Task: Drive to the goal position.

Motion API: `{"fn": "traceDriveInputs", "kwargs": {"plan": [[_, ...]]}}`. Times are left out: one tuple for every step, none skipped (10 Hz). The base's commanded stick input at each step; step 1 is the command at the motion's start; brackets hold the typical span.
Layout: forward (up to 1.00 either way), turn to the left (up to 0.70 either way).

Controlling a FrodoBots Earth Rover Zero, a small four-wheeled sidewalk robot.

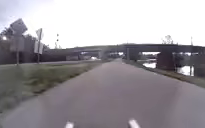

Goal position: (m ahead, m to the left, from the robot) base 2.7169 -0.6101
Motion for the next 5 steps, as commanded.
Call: {"fn": "traceDriveInputs", "kwargs": {"plan": [[0.70, 0.00], [0.70, 0.00], [0.70, 0.00], [0.70, 0.00], [0.70, 0.00]]}}
